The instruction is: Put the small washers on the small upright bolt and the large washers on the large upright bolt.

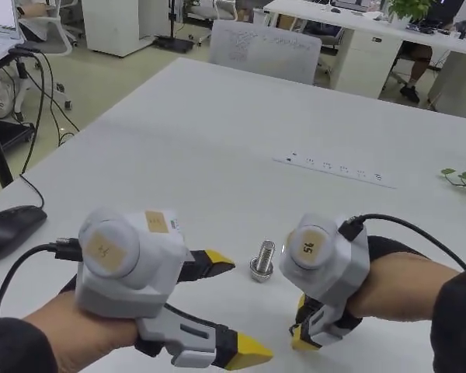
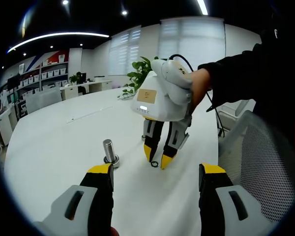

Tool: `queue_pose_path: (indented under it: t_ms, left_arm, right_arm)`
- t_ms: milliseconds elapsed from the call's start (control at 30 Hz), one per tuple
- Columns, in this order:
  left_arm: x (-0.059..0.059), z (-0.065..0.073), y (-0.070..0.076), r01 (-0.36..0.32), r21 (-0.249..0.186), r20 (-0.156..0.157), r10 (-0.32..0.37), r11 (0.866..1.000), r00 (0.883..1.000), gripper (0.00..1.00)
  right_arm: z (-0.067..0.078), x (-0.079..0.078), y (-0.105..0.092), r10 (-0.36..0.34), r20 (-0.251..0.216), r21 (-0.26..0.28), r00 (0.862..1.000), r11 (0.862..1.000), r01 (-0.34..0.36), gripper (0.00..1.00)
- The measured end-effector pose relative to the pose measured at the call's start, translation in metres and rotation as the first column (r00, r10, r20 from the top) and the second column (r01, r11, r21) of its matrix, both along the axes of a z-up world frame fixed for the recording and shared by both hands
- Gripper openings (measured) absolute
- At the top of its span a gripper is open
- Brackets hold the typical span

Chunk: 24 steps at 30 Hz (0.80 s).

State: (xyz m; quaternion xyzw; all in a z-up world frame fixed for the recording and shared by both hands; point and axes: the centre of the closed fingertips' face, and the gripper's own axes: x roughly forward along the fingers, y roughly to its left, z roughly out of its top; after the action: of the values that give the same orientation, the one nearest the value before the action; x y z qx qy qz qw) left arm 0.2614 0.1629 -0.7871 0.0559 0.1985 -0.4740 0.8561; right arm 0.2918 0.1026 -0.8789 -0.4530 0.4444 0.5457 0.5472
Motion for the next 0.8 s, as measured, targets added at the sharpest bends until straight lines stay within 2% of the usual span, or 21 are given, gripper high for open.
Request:
queue_pose_path:
  t_ms: [800]
  left_arm:
    - [0.0036,0.0006,-0.0026,0.002,-0.007,0.002,-0.002,1.000,1.000,0.69]
  right_arm:
    - [-0.0005,0.0053,-0.0023,0.035,0.012,-0.022,0.999,0.999,-0.035,0.14]
